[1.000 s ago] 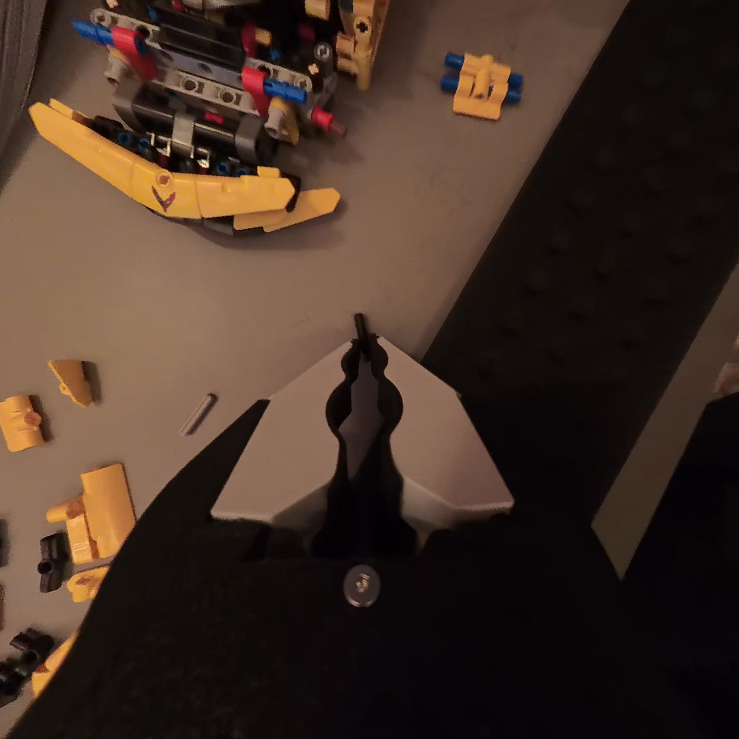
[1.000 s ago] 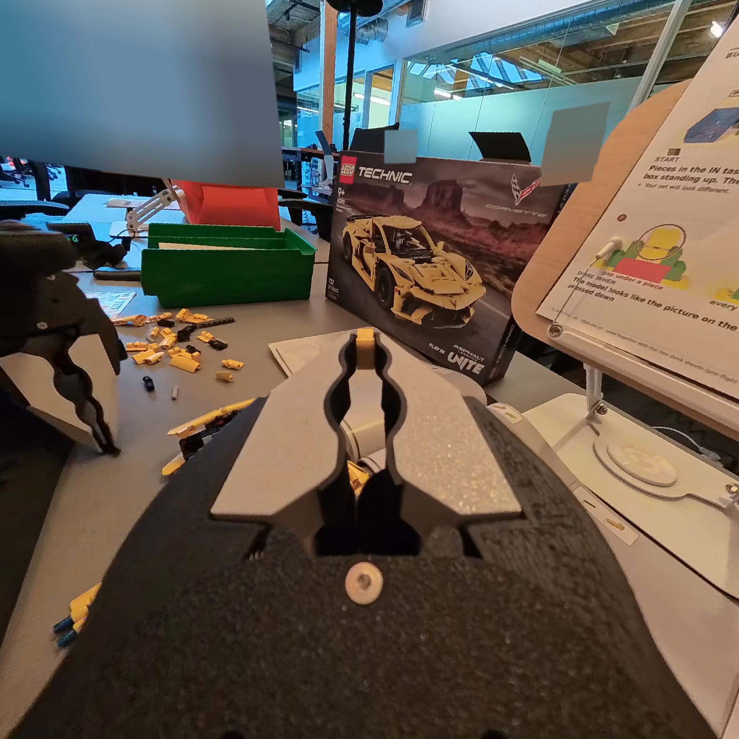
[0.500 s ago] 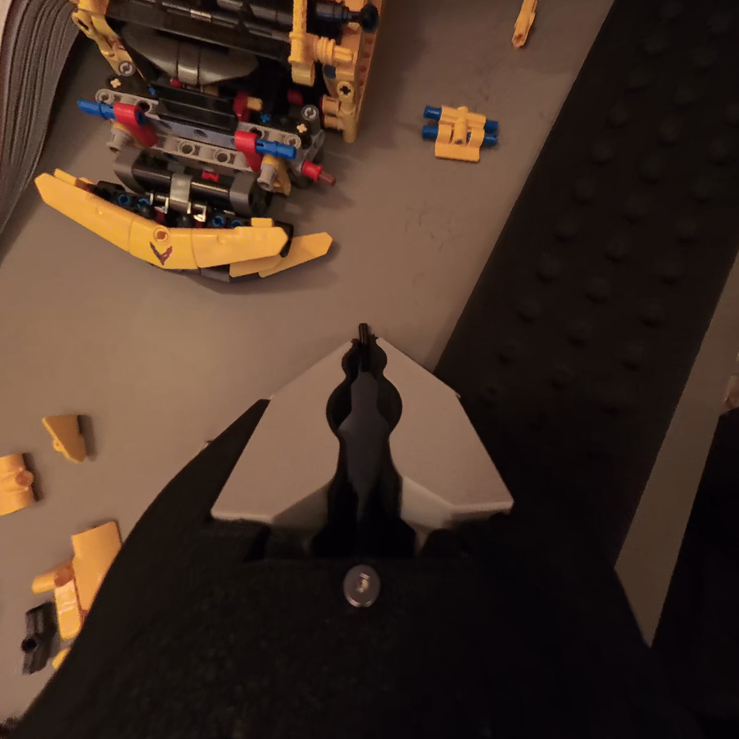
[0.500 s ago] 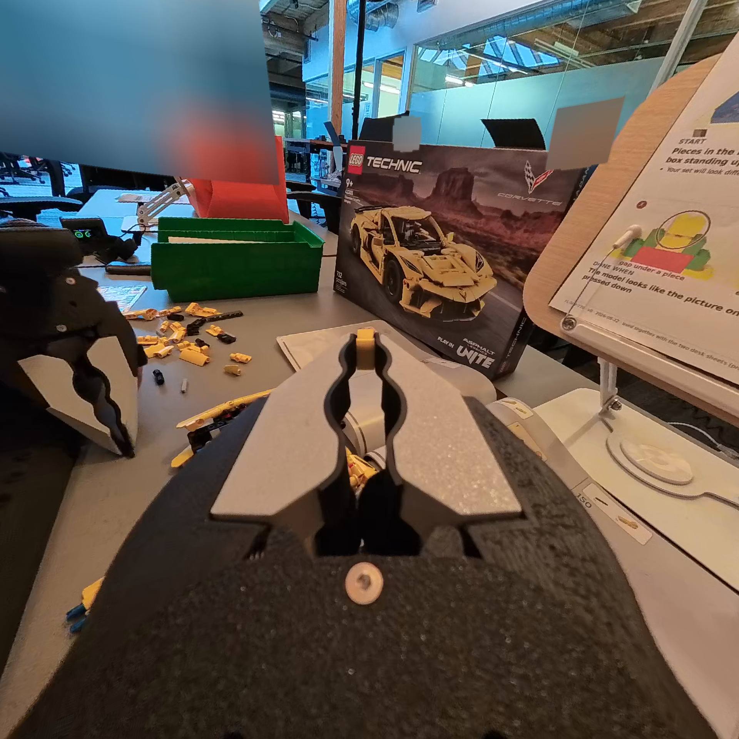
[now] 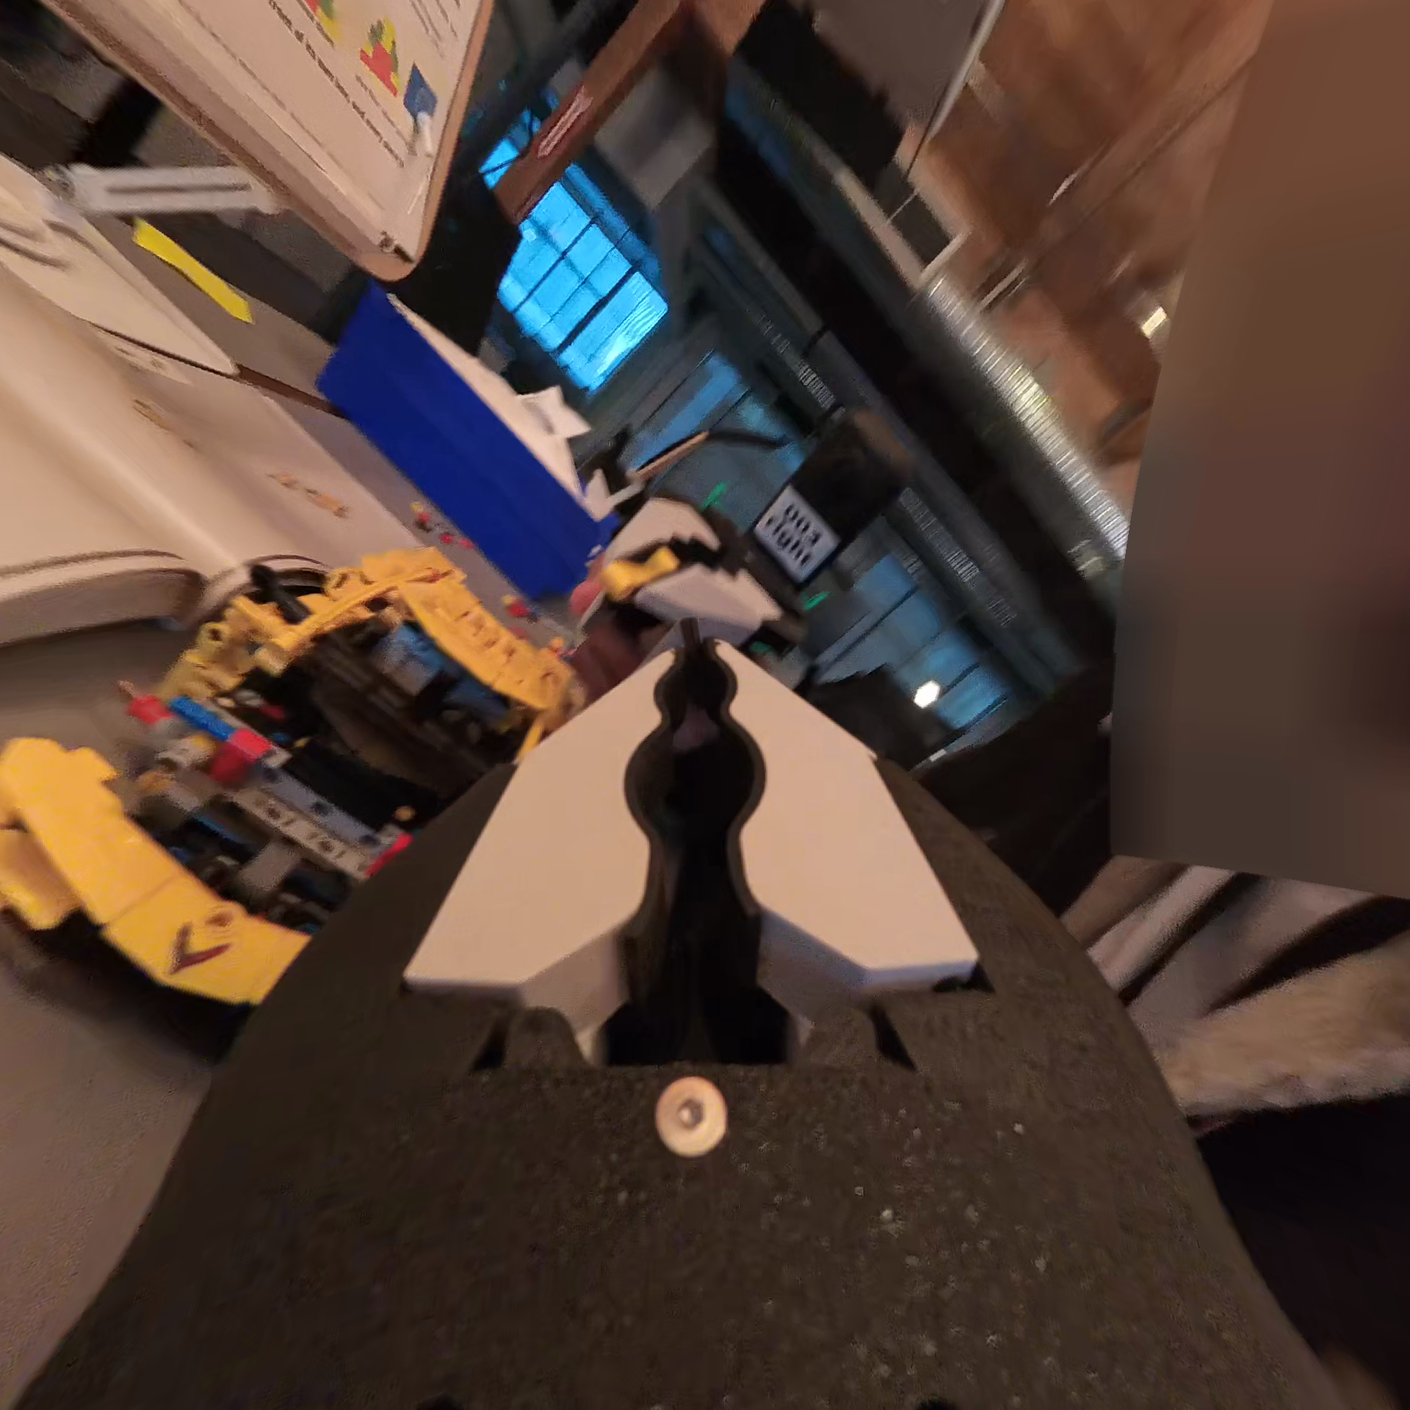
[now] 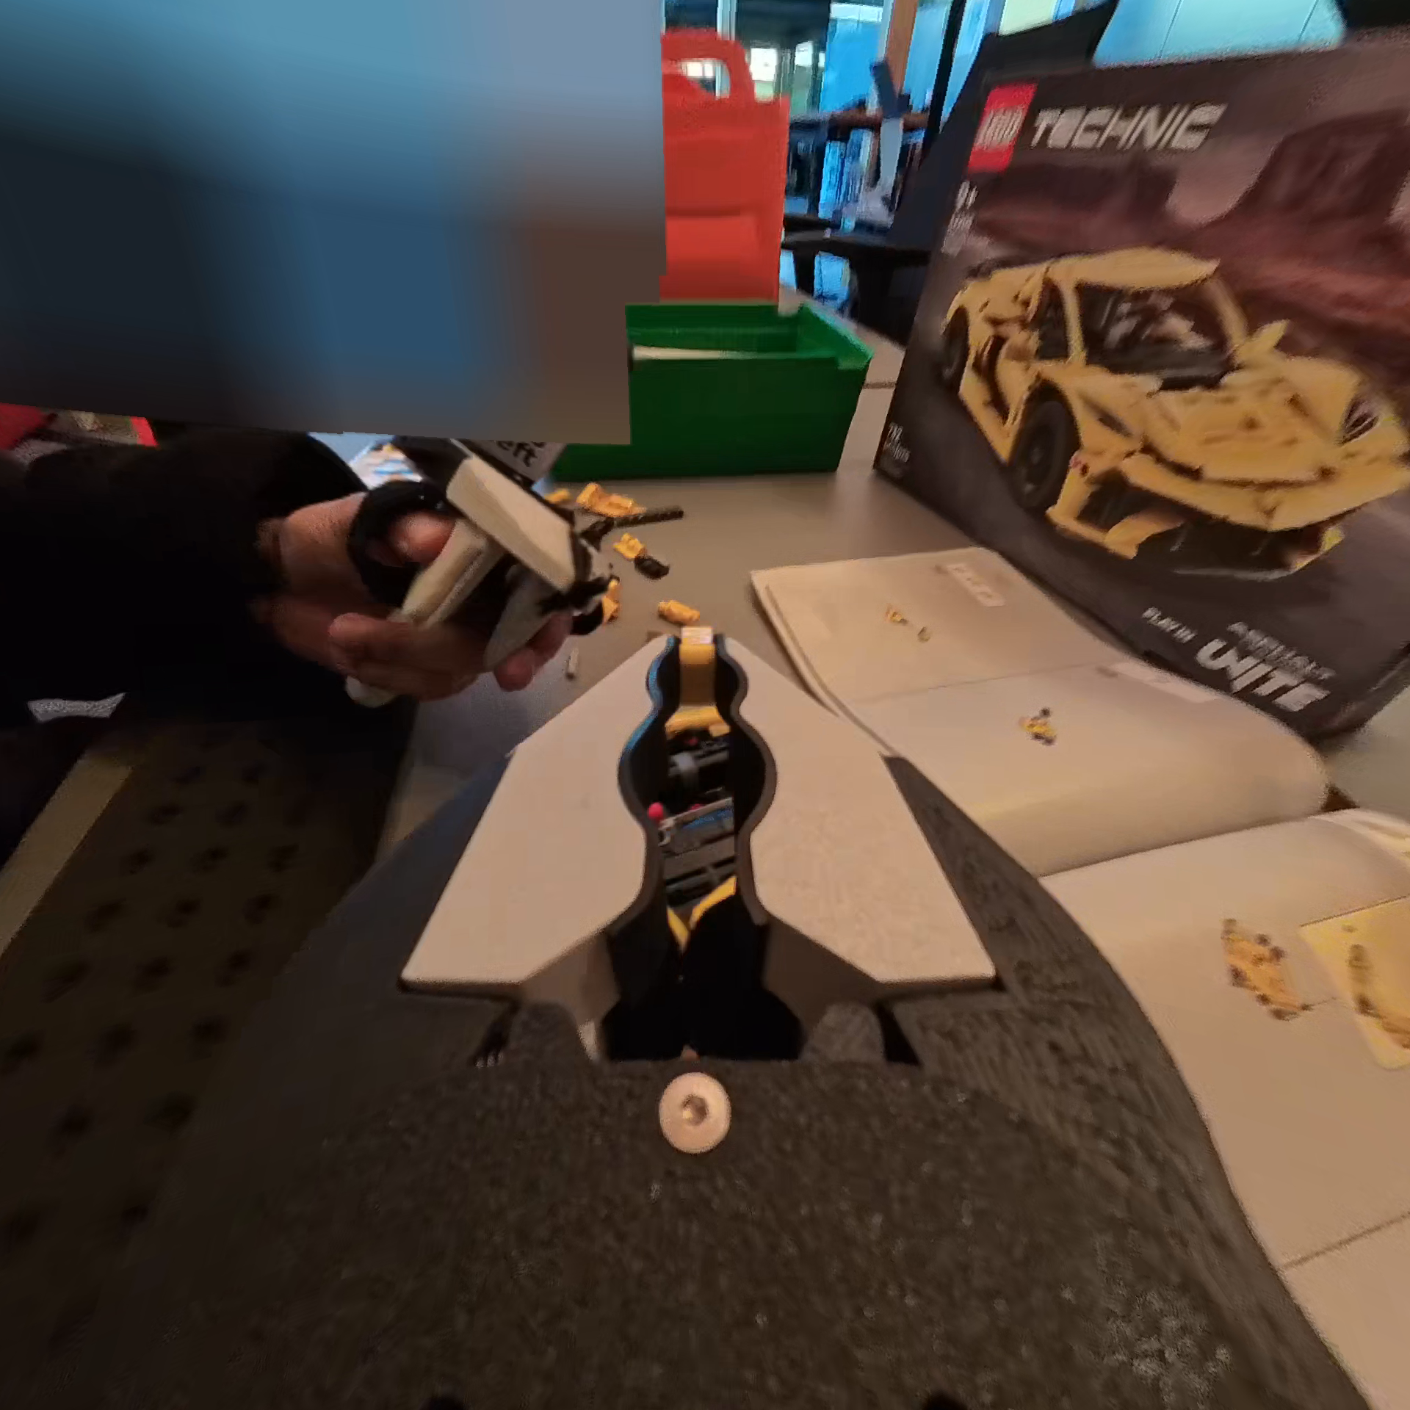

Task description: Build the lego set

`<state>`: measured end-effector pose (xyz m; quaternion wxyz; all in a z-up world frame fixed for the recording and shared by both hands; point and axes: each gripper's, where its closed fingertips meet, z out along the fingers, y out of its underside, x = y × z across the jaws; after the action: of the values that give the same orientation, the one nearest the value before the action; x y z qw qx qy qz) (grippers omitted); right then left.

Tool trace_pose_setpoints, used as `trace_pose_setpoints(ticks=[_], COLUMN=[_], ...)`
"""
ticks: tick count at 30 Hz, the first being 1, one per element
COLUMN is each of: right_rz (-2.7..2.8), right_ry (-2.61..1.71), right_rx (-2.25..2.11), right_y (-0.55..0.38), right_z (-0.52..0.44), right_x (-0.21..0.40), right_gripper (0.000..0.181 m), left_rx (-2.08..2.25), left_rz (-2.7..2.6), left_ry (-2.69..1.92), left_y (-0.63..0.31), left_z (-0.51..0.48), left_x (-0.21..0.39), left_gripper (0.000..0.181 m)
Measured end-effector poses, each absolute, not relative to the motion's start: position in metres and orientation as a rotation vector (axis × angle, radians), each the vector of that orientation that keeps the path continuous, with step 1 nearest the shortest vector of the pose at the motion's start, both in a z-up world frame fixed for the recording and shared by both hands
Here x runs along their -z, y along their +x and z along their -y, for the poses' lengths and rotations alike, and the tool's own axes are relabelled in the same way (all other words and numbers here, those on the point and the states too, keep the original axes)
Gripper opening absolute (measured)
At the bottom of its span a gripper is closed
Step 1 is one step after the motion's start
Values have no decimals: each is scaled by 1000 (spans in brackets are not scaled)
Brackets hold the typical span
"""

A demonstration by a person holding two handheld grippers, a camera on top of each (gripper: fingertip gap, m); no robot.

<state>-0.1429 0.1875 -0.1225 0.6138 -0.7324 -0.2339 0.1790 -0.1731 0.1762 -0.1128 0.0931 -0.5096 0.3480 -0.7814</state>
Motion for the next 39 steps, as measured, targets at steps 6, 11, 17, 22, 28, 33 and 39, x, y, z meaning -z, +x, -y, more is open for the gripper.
trace_pose_setpoints(ticks=[6,11,17,22,28,33,39], right_rz=[391,328,361,411,469,486,522], right_ry=[-1806,-1813,-1784,-1760,-1739,-1717,-1771], right_rx=[-537,-608,-563,-483,-384,-375,-323], right_y=[-166,-164,-163,-163,-164,-165,-164], right_z=[-199,-202,-201,-202,-203,-204,-203], right_x=[136,140,136,137,137,139,144], right_gripper=[7,7,7,7,6,7,7], left_rx=[2371,2386,2416,2429,2463,2482,2295], left_rz=[-951,-866,-832,-815,-788,-775,-897], left_ry=[-1595,-1692,-1716,-1722,-1722,-1720,-1739], left_y=[-172,-171,-171,-172,-172,-172,-170], left_z=[-181,-191,-193,-194,-195,-195,-193], left_x=[123,135,138,138,138,137,143], left_gripper=[3,2,2,2,2,3,2])
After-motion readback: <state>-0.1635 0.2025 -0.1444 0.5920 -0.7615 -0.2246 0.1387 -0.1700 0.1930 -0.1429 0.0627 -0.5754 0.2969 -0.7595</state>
